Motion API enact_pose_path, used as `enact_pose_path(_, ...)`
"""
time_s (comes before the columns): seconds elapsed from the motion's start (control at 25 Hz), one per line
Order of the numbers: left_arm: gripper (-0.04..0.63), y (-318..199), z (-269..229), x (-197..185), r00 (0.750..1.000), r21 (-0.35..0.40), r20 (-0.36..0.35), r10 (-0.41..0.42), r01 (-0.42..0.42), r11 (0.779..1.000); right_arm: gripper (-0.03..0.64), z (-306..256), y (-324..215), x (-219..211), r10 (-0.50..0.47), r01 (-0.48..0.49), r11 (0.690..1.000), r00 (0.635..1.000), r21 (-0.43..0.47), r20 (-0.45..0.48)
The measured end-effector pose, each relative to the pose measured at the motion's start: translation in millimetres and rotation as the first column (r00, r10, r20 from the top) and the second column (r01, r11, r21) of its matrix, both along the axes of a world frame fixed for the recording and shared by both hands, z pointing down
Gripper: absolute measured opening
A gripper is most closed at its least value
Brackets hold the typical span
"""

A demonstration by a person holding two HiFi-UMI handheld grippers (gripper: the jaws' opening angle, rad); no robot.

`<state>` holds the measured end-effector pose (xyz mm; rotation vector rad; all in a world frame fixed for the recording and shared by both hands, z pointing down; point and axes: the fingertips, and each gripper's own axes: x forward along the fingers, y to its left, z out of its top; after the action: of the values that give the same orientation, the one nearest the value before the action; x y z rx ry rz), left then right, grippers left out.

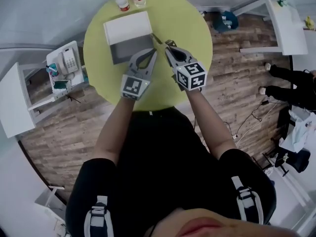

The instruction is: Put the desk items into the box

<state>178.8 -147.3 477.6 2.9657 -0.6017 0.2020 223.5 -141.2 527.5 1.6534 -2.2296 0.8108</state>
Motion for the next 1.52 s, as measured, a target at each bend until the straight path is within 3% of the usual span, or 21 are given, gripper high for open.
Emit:
enact_pose_path(0.24,0.012,-20,0,-39,0.986,-0.001,0.025,-0.164,0.164,0.986,0.027,5,-28,-40,-0.185,0.185,0.983,0.983,0.008,-0.010)
enact_pose_path(0.44,0.012,-25,-1,-66,0.953,0.013,0.041,-0.301,0.301,0.953,0.028,10,-38,-63,-0.308,0.309,0.951,0.950,0.024,-0.053)
enact_pose_path(0.68,0.012,-34,11,-99,0.911,-0.011,0.049,-0.409,0.410,0.912,0.028,32,-51,-95,-0.410,0.412,0.911,0.908,0.006,-0.083)
enact_pose_path(1.16,0.012,-52,56,-133,0.900,-0.060,0.072,-0.429,0.433,0.899,0.028,69,-68,-142,-0.501,0.505,0.863,0.850,-0.017,-0.163)
enact_pose_path(1.52,0.012,-73,92,-152,0.901,-0.086,0.092,-0.424,0.431,0.898,0.028,107,-86,-159,-0.523,0.518,0.852,0.831,-0.079,-0.190)
